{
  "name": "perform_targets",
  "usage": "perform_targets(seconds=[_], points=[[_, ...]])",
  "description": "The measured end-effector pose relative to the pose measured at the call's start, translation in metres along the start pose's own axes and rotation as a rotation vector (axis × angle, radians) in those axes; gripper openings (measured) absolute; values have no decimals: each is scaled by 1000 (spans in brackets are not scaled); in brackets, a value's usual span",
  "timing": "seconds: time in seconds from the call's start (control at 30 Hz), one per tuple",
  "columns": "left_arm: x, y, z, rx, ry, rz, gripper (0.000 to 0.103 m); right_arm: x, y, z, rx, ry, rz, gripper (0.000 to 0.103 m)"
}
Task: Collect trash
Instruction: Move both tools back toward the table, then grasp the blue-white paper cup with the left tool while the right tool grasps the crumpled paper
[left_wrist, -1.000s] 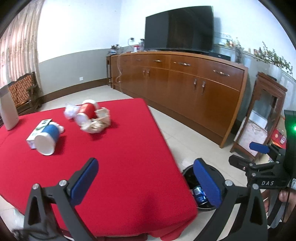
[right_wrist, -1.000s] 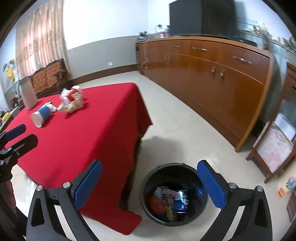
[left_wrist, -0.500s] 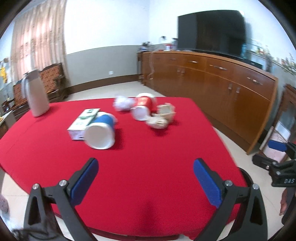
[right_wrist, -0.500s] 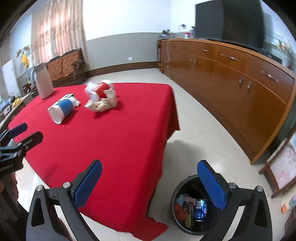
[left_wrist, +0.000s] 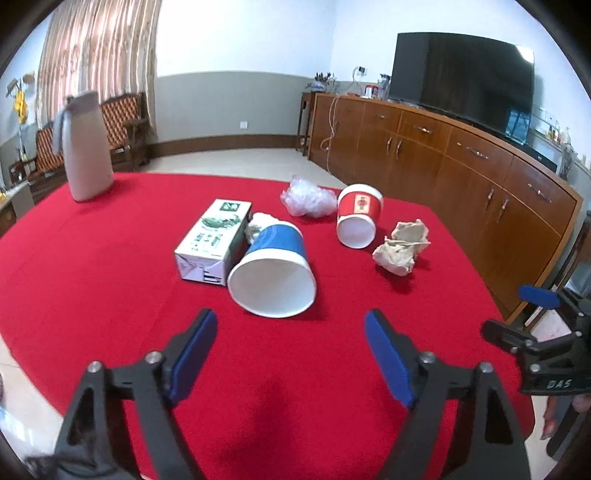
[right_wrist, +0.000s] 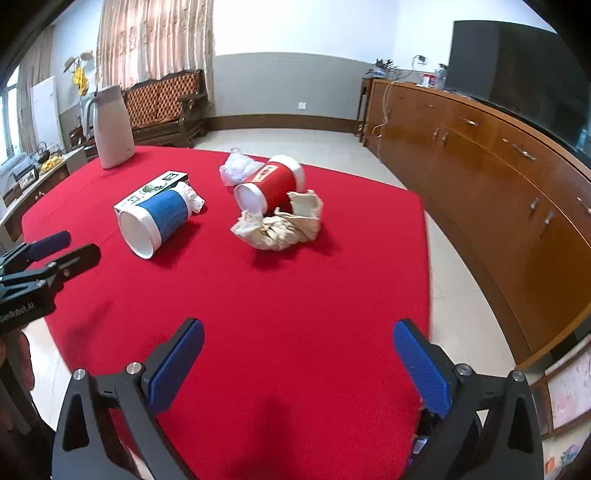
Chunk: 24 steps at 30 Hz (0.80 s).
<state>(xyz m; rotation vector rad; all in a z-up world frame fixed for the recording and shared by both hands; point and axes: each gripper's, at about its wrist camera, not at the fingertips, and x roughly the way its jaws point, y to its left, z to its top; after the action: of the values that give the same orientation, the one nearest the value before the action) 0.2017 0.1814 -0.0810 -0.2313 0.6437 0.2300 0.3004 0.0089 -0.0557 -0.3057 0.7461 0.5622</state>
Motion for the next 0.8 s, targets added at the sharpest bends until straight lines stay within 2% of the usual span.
perform_targets(seconds=[0.33,0.37,0.43,0.53,0.67,0.8], points=[[28,33,6,-35,-3,55,79,47,14,26,12,13,37,100],[28,32,8,-28,-9,55,81,51,15,27,16,15,36,100],[29,26,12,-5,-22,60,93,58,17,29,27,21,47,100],[30,17,17,37,-40,63,101,64,20,29,27,27,52,100],[42,9,24,73,-25,73,103,73,18,34,34,24,48,100],[51,13,27,58,-14,62,103,85,13,43,29,28,46,100]])
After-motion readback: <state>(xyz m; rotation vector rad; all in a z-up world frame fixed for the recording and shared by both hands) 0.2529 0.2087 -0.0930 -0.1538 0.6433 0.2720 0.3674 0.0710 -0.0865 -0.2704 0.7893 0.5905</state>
